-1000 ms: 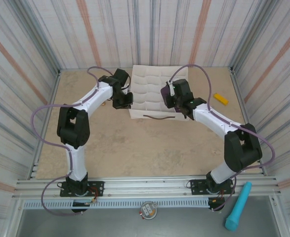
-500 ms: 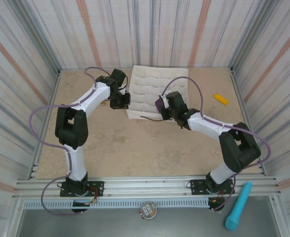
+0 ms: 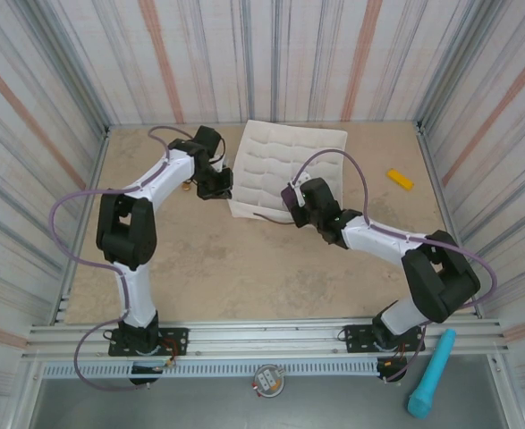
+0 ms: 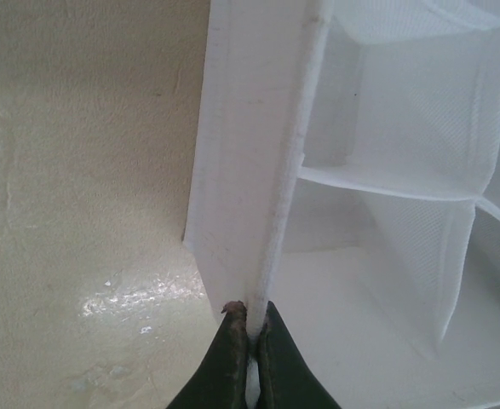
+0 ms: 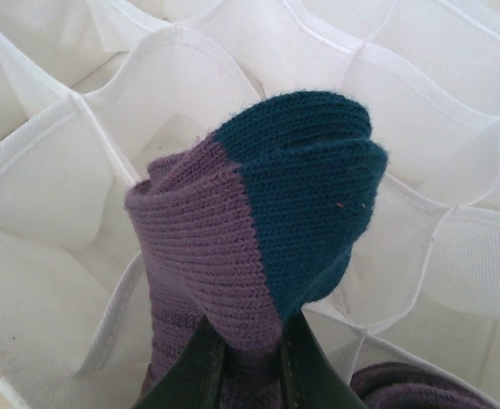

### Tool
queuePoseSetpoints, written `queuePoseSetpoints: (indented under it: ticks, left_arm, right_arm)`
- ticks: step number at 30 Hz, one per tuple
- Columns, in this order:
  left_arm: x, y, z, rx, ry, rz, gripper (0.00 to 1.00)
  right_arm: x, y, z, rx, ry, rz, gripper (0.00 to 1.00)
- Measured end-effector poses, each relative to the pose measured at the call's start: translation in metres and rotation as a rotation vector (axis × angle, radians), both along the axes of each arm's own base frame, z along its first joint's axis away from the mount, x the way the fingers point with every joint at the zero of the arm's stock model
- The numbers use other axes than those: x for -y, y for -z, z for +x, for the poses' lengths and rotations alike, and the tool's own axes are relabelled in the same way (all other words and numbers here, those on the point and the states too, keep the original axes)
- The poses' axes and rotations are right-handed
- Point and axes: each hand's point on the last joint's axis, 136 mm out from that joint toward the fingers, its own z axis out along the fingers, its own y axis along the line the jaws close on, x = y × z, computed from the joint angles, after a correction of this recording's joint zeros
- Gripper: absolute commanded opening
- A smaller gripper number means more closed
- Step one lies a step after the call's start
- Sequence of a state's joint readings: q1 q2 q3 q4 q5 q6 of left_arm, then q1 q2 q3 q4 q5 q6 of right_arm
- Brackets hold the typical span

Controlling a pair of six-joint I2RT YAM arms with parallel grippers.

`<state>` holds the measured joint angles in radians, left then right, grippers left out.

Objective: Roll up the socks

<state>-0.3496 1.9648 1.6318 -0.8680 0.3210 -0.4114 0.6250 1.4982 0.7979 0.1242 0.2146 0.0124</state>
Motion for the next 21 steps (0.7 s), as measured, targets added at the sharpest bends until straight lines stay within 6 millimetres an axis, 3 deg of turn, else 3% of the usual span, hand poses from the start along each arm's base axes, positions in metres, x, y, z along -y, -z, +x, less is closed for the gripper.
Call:
queuePoseSetpoints:
  ticks: [10,16,21]
  left_arm:
    - [0.001,0.001,-0.003,-0.024,-0.034,-0.035,0.0]
    - [0.001,0.001,-0.003,-0.028,-0.036,-0.039,0.0]
    - [0.001,0.001,-0.006,-0.04,-0.036,-0.037,0.0]
  right_arm:
    - [-0.002,0.0,-0.002,0.094,0.014,0.037,0.16]
    - [-0.005,0.004,-0.008,0.051,-0.006,0.027,0.23]
    - [-0.004,0.005,-0.023,-0.036,-0.029,0.037,0.38]
